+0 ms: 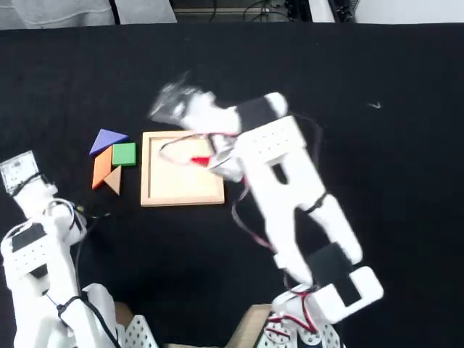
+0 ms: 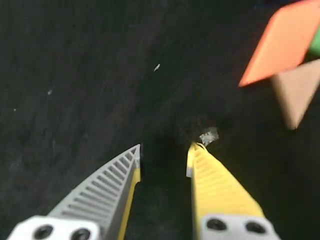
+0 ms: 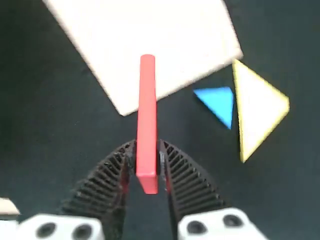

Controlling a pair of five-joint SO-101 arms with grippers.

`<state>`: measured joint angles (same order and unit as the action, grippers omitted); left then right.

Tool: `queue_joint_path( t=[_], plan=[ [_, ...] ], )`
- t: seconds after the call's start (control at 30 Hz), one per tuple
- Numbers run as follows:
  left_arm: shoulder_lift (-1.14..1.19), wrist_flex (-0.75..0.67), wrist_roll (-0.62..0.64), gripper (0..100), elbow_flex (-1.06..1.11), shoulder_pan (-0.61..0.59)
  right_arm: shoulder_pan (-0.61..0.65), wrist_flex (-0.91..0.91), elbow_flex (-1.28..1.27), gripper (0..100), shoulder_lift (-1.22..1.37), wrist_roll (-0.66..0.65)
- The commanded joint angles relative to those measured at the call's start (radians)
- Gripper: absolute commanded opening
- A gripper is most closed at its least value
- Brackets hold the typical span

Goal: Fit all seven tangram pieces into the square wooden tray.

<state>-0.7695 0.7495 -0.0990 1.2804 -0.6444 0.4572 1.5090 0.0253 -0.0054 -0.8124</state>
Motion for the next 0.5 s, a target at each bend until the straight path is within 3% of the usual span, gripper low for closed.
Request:
queue_joint_path(
  t=[0.0, 0.2, 0.47],
  plan=[
    [-0.009, -0.028, -0.017, 16, -0.004, -0.03, 0.138, -0.107, 0.042, 1.1, 0.036, -0.086],
    [-0.009, -0.057, -0.014, 16, 0.005, -0.024, 0.186, -0.278, 0.051, 1.2, 0.213, -0.086],
    [-0.009, -0.066, -0.014, 16, 0.01, -0.021, 0.195, -0.364, 0.042, 1.1, 0.277, -0.092]
  ],
)
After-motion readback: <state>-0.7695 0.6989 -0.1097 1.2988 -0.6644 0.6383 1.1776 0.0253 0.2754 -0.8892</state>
